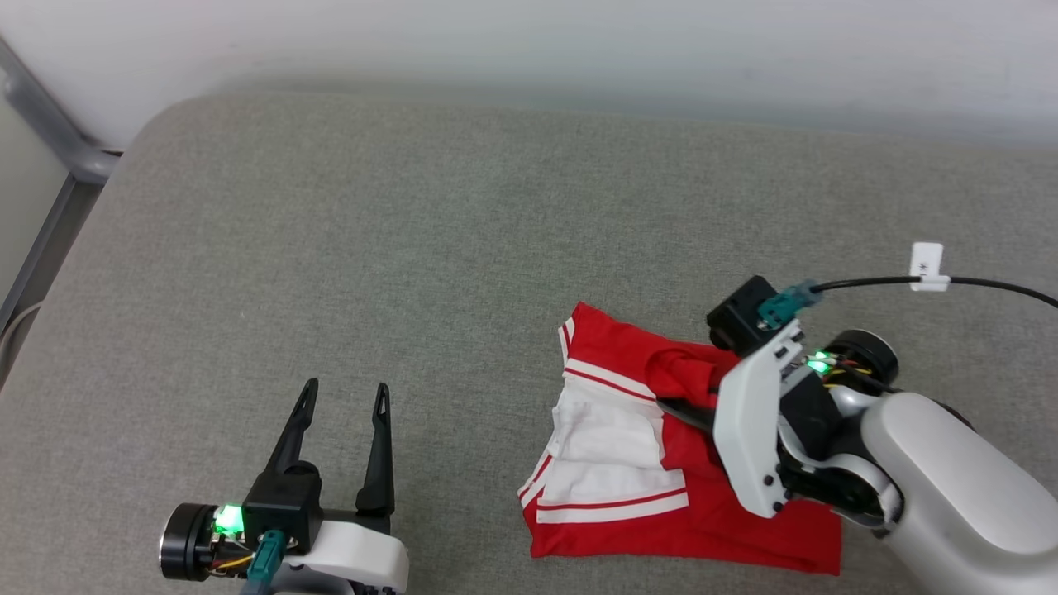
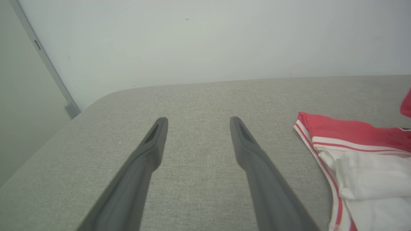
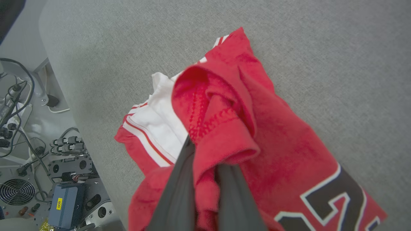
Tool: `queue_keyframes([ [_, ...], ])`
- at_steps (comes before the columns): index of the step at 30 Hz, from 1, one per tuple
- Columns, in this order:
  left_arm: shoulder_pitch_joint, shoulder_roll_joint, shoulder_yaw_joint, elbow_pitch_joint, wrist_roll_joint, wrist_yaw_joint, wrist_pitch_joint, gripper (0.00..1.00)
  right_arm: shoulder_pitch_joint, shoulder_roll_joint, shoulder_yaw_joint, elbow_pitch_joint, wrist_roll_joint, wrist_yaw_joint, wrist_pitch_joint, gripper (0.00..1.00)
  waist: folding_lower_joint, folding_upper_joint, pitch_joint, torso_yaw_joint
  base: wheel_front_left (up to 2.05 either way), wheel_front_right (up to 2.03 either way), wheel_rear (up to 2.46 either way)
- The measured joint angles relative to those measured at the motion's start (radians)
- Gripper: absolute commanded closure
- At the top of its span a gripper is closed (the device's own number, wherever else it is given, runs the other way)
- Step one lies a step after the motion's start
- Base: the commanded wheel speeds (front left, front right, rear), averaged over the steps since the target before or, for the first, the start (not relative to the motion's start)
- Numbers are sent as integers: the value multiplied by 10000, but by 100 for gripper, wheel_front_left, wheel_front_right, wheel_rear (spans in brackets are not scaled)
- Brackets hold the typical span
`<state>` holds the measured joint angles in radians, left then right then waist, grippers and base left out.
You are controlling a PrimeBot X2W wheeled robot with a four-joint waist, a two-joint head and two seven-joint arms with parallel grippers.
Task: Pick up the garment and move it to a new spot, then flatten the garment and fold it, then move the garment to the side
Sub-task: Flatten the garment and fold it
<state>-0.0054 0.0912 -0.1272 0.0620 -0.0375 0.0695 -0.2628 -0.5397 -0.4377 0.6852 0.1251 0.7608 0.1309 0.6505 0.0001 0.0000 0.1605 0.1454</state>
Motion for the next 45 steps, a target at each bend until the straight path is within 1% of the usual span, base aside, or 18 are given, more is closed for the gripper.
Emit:
queue_keyframes([
  [1, -41, -35, -19, 6, 4, -8, -2, 0, -352, 104, 343, 355, -56, 0, -98, 100, 0, 0, 93, 67, 0, 0, 0],
  [4, -154, -52, -15, 29, 4, -42, 0, 0, -759, 330, 821, 959, -82, 0, -272, 100, -1, 0, 240, 148, 0, 0, 0],
  [10, -314, -90, -8, 50, 6, -79, 0, 0, -1178, 713, 1739, 2353, -182, 0, -537, 100, 0, 0, 506, 238, 0, 0, 0],
  [16, -419, -128, 23, 96, 12, -82, -2, 0, -1370, 972, 2249, 3312, -159, 2, -1287, 100, -1, 0, 598, 230, 0, 0, 0],
  [17, -420, -128, 48, 111, 12, -82, 0, 0, -1372, 1007, 2318, 3346, -104, 2, -1471, 94, -1, 0, 580, 206, 0, 0, 0],
  [18, -420, -127, 69, 130, 15, -82, 0, 0, -1373, 1009, 2391, 3344, -102, 0, -1682, 67, 0, 0, 550, 178, 0, 0, 0],
  [19, -420, -130, 71, 161, 33, -84, 0, 0, -1373, 1001, 2412, 3344, -100, 2, -1927, 24, 0, 0, 504, 158, 0, 0, 0],
  [20, -418, -128, 82, 190, 56, -88, 0, 0, -1373, 997, 2387, 3333, -38, 0, -2167, 0, -1, 0, 448, 140, 0, 0, 0],
  [21, -416, -125, 104, 207, 59, -98, 0, 0, -1373, 982, 2314, 3281, 15, 0, -2472, 0, 0, 0, 388, 118, 0, 0, 0],
  [22, -416, -125, 104, 207, 59, -98, 0, 0, -1373, 982, 2314, 3281, 15, 0, -2472, 0, 0, 0, 388, 118, 0, 0, 0],
  [23, -404, -121, 146, 217, 67, -98, -2, 0, -1377, 907, 2243, 3114, -90, 0, -3014, 0, 0, 0, 263, 66, 0, 0, 0],
  [24, -404, -121, 146, 217, 67, -98, -2, 0, -1377, 907, 2243, 3114, -90, 0, -3014, 0, 0, 0, 263, 66, 0, 0, 0],
  [28, -308, -105, 265, 199, 69, -81, -2, 0, -1323, 581, 1894, 2706, -495, 0, -3919, 0, 0, 0, 8, -113, 0, 0, 0],
  [32, -195, -81, 301, 205, 73, -100, -2, 0, -999, 343, 1011, 2238, -959, 4, -4934, 0, -1, 0, -248, -330, 0, 0, 0],
  [36, -165, -63, 339, 180, 75, -128, -2, 0, -426, 192, -345, 1916, -1912, 4, -6000, 0, -1, 0, -478, -547, 0, 0, 0],
  [38, -82, -48, 366, 163, 81, -128, -2, 0, -8, 228, -1235, 1768, -2414, 2, -6554, 0, -1, 0, -588, -652, 0, 0, 0],
  [41, 33, -33, 382, 159, 82, -142, -2, 0, 784, 476, -2504, 1511, -3179, 2, -7239, 0, -1, 0, -748, -804, 0, 0, 0],
  [45, 192, -23, 384, 151, 82, -169, -2, 0, 1785, 1035, -4029, 1068, -4238, 2, -7914, 0, -1, 0, -925, -1002, 0, 0, 0],
])
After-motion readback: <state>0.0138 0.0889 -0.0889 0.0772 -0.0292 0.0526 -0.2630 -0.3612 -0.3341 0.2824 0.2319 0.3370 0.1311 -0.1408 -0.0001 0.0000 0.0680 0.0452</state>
